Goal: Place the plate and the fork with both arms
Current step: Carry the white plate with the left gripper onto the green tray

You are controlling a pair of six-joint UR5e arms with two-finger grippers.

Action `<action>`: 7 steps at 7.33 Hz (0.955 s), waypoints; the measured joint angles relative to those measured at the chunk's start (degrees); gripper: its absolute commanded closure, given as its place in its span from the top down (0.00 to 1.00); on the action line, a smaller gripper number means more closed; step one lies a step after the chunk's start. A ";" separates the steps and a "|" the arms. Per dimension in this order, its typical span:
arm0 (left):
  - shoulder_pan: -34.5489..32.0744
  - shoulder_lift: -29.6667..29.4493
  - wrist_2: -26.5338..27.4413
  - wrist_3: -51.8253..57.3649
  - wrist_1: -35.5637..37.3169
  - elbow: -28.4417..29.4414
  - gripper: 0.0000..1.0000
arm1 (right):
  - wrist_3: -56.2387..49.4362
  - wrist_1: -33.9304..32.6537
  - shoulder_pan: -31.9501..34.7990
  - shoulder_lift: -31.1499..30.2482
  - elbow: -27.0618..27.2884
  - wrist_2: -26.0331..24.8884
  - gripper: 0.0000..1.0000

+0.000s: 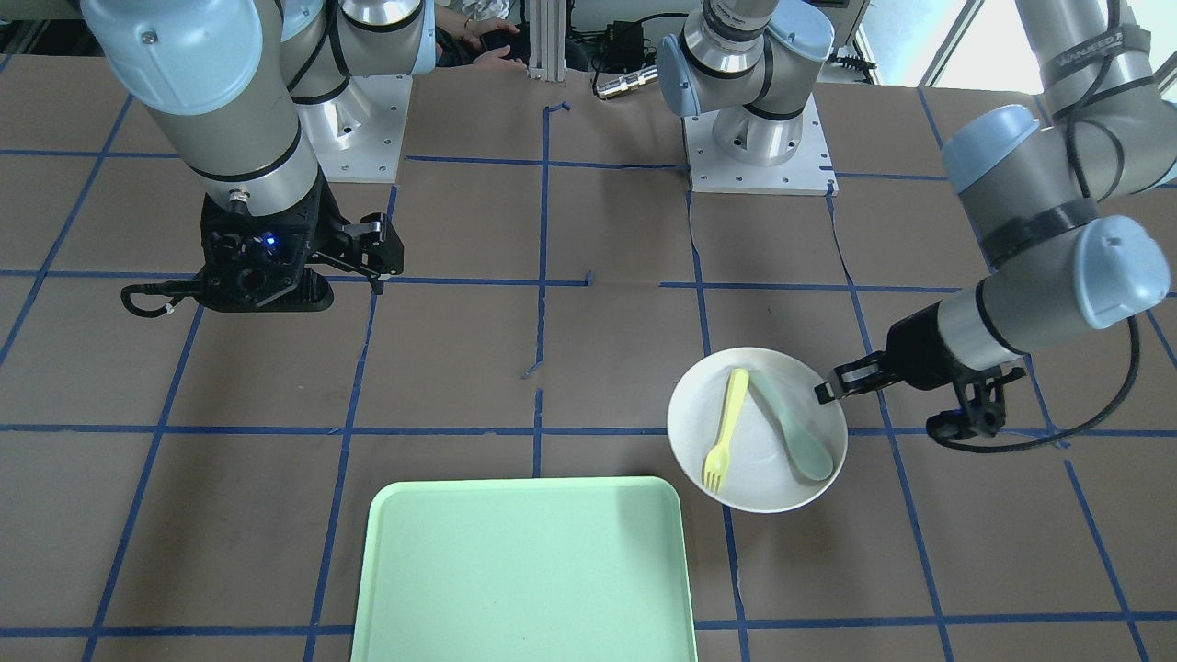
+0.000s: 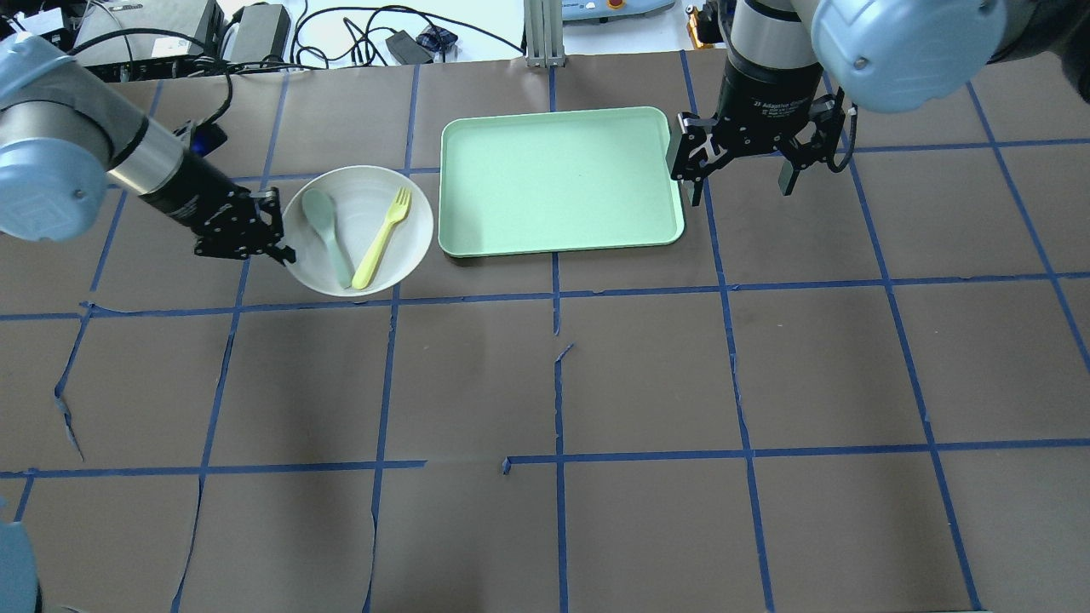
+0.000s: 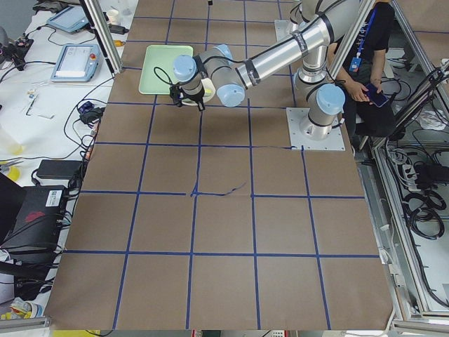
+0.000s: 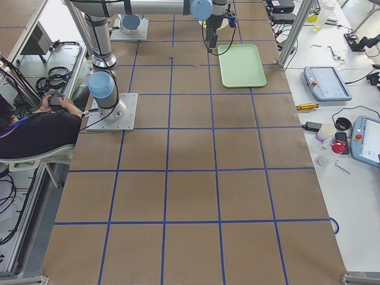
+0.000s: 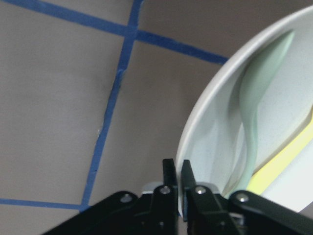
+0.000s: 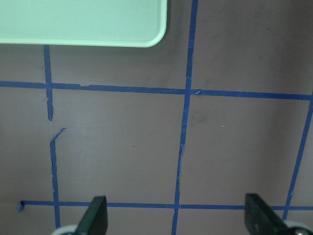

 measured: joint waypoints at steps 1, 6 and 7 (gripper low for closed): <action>-4.09 -3.43 -1.50 -4.26 3.36 2.96 0.00 | 0.02 -0.19 -0.01 0.12 0.02 -0.08 1.00; -16.78 -22.35 -5.75 -17.01 6.10 23.11 0.00 | 0.73 -0.33 0.04 1.05 0.02 0.19 1.00; -17.69 -24.46 -5.68 -17.37 6.25 24.78 0.00 | 0.74 -0.45 0.07 1.18 0.00 0.27 1.00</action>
